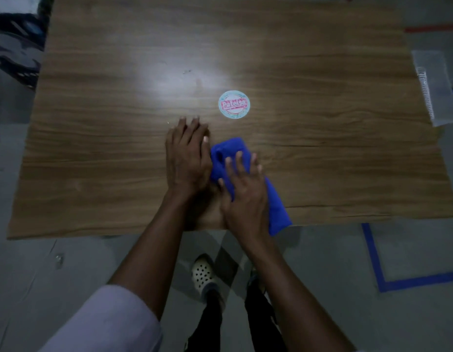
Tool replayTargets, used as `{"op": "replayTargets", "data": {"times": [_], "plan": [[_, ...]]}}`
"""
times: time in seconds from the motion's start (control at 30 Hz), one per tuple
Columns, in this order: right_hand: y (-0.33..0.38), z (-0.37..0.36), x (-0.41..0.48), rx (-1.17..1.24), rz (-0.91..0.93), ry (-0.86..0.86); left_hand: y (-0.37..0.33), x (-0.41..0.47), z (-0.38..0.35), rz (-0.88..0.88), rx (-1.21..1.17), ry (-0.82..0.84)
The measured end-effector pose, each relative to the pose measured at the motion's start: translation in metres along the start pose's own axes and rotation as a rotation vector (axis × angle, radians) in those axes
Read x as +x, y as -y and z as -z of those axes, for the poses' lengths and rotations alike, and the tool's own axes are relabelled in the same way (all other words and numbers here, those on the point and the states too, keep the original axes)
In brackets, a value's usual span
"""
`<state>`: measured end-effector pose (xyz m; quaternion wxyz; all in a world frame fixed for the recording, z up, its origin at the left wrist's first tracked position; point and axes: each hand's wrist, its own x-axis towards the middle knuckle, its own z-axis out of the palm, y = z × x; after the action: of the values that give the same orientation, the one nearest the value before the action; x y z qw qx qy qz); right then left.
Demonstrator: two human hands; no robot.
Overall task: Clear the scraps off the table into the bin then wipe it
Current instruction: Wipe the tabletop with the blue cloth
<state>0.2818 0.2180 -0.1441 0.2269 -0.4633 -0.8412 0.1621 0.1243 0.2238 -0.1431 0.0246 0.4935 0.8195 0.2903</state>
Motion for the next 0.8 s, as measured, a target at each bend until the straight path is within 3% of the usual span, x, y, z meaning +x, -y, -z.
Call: {"op": "replayTargets", "data": {"times": [0.07,0.13,0.23,0.3,0.37,0.43,0.5,0.6,0.7,0.8], "plan": [[-0.007,0.011,-0.015,-0.015,0.169,0.092,0.006,0.011,0.000,0.009,-0.017,0.060],[-0.040,0.027,-0.012,-0.061,0.209,0.090,0.009,0.013,0.001,0.032,-0.042,0.081],[-0.074,0.035,0.020,-0.153,-0.050,-0.003,0.008,0.010,0.000,0.023,-0.001,0.098],[-0.064,0.024,0.045,-0.183,-0.257,-0.085,0.005,0.011,-0.002,0.024,0.007,0.113],[-0.035,0.002,0.067,-0.187,-0.343,-0.109,0.007,0.012,-0.003,0.017,-0.009,0.115],[-0.001,-0.014,0.077,-0.154,-0.246,-0.035,0.008,0.011,-0.004,0.016,-0.048,0.106],[0.014,-0.018,0.068,-0.102,-0.007,0.075,0.008,0.010,-0.002,0.035,-0.088,0.094],[-0.018,0.001,0.051,-0.066,0.204,0.163,0.008,0.011,-0.001,0.048,-0.115,0.095],[-0.067,0.015,0.088,-0.129,-0.031,0.035,0.009,0.012,-0.003,0.013,-0.049,0.083],[-0.061,0.011,0.143,-0.162,-0.301,-0.001,0.009,0.012,-0.004,0.026,-0.044,0.085]]}}
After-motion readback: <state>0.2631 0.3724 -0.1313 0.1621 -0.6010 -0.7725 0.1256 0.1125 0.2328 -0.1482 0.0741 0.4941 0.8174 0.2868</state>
